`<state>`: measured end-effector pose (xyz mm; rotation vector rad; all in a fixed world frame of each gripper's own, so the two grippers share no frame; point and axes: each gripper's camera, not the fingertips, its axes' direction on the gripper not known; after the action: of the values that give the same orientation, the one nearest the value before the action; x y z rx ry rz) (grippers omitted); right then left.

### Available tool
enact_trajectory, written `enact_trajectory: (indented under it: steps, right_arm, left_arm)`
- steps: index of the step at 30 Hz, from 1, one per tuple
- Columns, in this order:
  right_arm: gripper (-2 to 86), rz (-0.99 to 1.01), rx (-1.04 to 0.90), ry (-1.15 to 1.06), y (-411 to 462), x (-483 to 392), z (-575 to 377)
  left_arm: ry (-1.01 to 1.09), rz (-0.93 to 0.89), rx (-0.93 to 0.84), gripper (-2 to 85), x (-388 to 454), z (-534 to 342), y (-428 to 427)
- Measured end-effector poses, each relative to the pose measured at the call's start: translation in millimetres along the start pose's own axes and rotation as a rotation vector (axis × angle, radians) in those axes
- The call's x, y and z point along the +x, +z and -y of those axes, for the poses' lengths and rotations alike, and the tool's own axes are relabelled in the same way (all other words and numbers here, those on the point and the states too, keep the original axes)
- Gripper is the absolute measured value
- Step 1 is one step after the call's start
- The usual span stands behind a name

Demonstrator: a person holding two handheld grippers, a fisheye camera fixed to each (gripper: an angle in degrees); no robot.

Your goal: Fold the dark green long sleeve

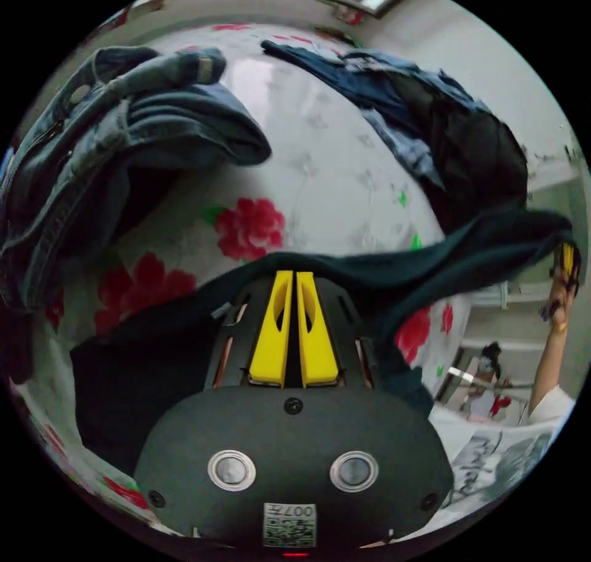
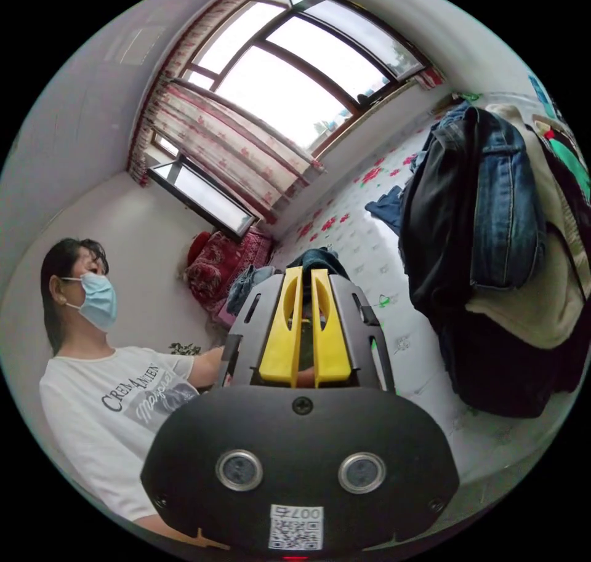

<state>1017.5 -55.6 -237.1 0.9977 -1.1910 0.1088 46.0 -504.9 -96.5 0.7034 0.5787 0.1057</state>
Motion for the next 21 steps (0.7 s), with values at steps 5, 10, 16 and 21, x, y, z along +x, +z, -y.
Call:
enact_trajectory:
  steps: [5, 10, 16, 21]
  right_arm:
    - [0.0, -0.05, -0.069, -0.019, 39, -13, -26]
    - [0.1, -0.055, -0.186, -0.066, 102, -26, -60]
    - [0.1, 0.138, -0.313, -0.259, 207, -94, -98]
    - [0.2, 0.361, -0.572, -0.596, 335, -231, -200]
  left_arm:
    - [-0.254, -0.067, 0.13, -0.8, -48, 12, -28]
    - [-0.201, -0.099, 0.219, -0.7, -58, -63, -76]
    - [-0.281, 0.025, 0.245, -0.6, -65, -252, -138]
    - [-0.52, 0.052, 0.26, -0.5, -65, -405, -183]
